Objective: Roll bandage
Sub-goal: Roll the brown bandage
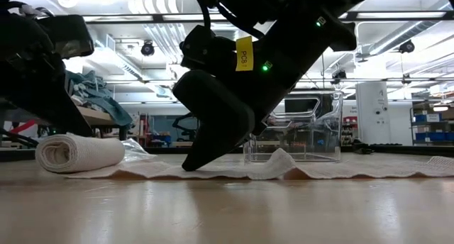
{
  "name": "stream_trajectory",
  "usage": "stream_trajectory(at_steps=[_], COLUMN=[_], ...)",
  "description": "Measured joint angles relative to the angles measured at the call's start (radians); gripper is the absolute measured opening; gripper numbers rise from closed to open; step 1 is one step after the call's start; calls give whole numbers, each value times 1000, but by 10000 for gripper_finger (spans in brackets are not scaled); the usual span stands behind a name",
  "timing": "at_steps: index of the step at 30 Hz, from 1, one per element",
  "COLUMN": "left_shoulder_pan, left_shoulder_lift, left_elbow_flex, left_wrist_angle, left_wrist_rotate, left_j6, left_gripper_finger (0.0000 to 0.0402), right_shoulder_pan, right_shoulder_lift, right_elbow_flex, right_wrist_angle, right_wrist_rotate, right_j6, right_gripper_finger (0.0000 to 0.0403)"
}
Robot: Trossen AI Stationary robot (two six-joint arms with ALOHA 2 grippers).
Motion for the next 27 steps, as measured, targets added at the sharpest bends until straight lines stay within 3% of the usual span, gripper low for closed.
stream_trajectory(at_steps=[11, 16, 20, 27], left_shoulder_pan=[2, 2, 1, 0], left_shoulder_lift=[-20, -48, -50, -19], left_elbow_flex=[19, 82, 116, 81], left_wrist_angle=[50, -121, -309, -265], left_wrist_rotate=[0, 15, 124, 159], left_j6=[61, 45, -48, -56], left_gripper_finger=[0, 0, 0, 0], right_shoulder_pan=[0, 0, 0, 0], right_shoulder_lift=[0, -1, -1, -1], right_elbow_flex=[0, 0, 0, 0], right_wrist_angle=[-6, -19, -20, -20], right_wrist_rotate=[1, 4, 4, 4], right_j6=[0, 7, 7, 7], right_gripper_finger=[0, 0, 0, 0])
